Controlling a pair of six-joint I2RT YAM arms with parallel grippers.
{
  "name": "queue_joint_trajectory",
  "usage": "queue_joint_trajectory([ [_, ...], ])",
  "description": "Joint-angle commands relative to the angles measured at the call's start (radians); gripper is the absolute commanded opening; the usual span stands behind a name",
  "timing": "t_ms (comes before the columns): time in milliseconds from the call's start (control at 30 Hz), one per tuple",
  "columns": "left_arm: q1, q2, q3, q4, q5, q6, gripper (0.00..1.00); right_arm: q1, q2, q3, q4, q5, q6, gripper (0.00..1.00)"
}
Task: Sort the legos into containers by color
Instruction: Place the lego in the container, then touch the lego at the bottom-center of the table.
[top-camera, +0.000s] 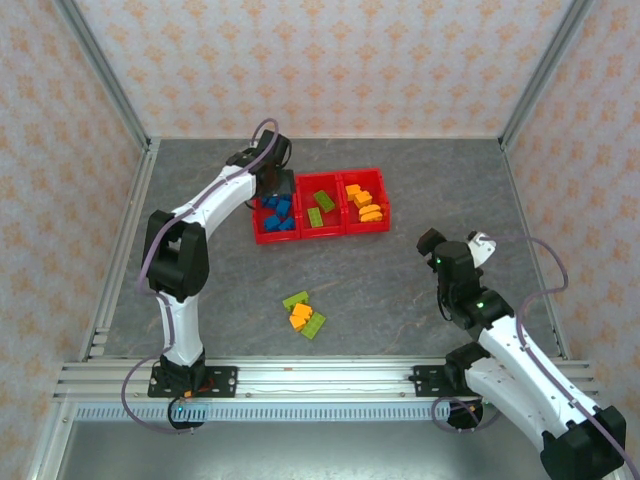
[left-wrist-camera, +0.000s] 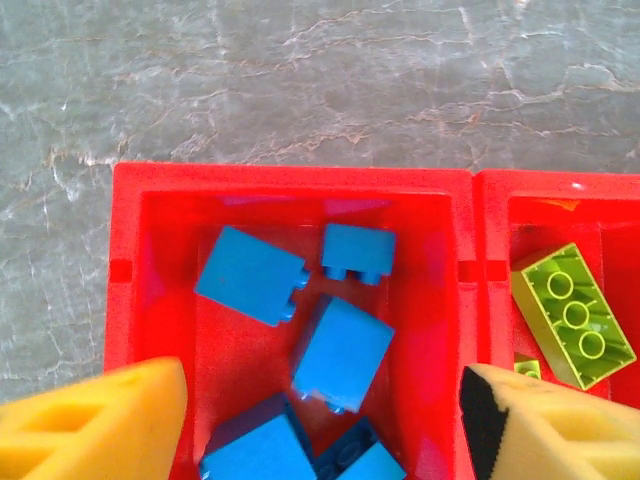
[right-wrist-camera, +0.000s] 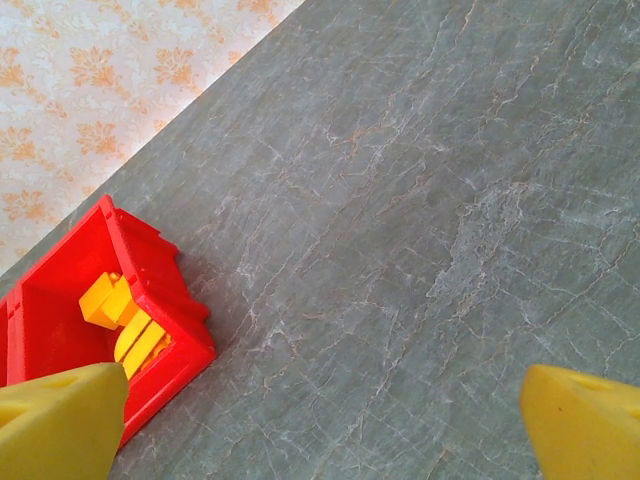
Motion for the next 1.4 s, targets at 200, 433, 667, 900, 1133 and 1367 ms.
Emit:
queue_joint_trajectory([
  [200, 0.012, -0.194, -0.087, 0.048, 0.104, 0.038, 0.99, -0.004, 0.003, 0.043, 0.015, -0.028, -0.067, 1.0],
  [433, 0.012, -0.394, -0.299, 0.127, 0.234, 0.007, 1.0, -0.004, 0.112, 0.088, 0.094, -0.128, -0.163, 1.0],
  [667, 0.012, -0.636, -0.537, 0.198, 0.35, 0.072, 0.99, -0.003, 0.313, 0.266, 0.159, -0.465, -0.332, 1.0],
  [900, 0.012, -0.858, -0.748, 0.196, 0.348, 0.03, 0.99, 0.1, 0.629, 0.524, 0.016, -0.679, -0.39, 1.0],
  [1133, 0.012, -0.984, -0.785, 0.053, 0.177, 0.016, 0.99, 0.381, 0.872, 0.654, -0.105, -0.59, -0.503, 1.0],
  [1367, 0.013, -1.122, -0.787, -0.076, -0.053, -0.049, 0.97, 0.535, 0.876, 0.667, -0.096, -0.505, -0.772, 0.99],
])
